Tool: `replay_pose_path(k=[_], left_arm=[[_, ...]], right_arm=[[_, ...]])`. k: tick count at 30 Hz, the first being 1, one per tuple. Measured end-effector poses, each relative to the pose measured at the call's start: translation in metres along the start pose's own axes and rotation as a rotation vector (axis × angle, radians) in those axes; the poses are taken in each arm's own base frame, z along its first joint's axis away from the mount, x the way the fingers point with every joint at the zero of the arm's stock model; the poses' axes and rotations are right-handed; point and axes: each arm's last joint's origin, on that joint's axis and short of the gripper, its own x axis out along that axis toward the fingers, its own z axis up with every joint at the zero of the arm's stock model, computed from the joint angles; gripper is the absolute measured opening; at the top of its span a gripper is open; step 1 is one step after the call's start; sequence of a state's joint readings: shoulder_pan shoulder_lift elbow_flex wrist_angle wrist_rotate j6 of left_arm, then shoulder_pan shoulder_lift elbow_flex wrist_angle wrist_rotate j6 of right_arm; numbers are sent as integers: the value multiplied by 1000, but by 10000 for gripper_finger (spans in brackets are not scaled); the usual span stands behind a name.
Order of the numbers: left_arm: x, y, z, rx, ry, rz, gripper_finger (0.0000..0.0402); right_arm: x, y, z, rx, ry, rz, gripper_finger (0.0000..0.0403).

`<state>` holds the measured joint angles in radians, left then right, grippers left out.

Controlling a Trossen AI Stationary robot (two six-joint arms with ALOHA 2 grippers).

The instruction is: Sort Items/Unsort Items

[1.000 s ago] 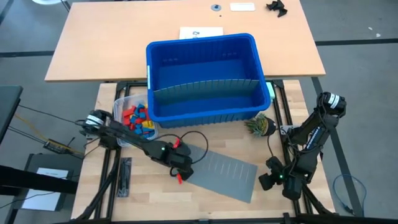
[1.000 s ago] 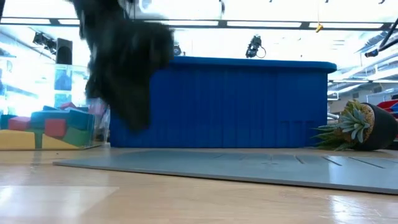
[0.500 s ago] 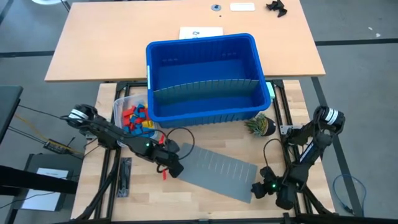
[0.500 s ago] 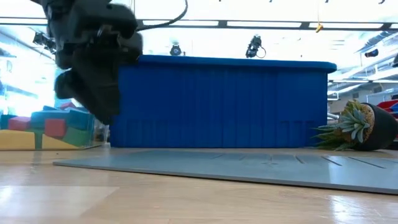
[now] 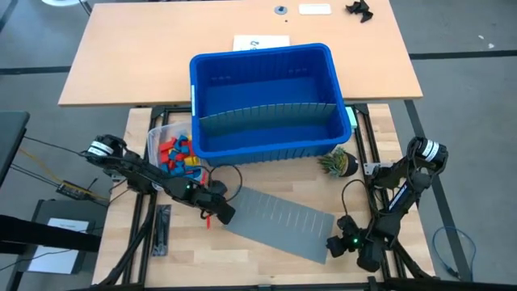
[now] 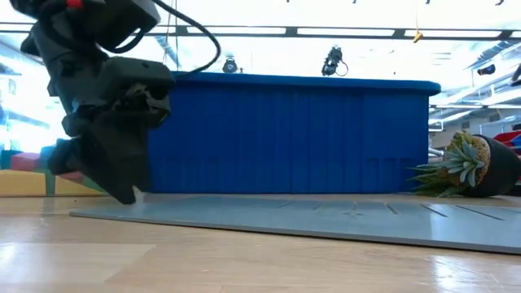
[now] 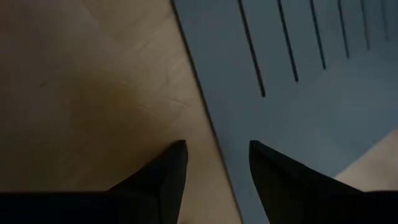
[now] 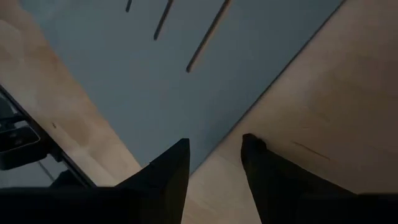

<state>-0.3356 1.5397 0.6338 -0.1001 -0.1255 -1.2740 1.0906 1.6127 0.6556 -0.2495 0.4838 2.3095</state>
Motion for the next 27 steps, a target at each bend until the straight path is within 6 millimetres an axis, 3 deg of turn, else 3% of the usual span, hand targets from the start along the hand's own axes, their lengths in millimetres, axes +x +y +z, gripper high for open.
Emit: replay_pose_path(k=[5, 13, 27], left_arm=[[4, 10, -3, -21, 9, -19, 186], [23, 8, -6, -24, 51, -67, 186], [24, 7, 0, 16, 67, -138, 186]], right_arm=[[2, 1, 5, -4, -30, -13, 158], [6, 5, 12, -16, -51, -34, 153], [11, 2, 10, -36, -107, 6, 150]])
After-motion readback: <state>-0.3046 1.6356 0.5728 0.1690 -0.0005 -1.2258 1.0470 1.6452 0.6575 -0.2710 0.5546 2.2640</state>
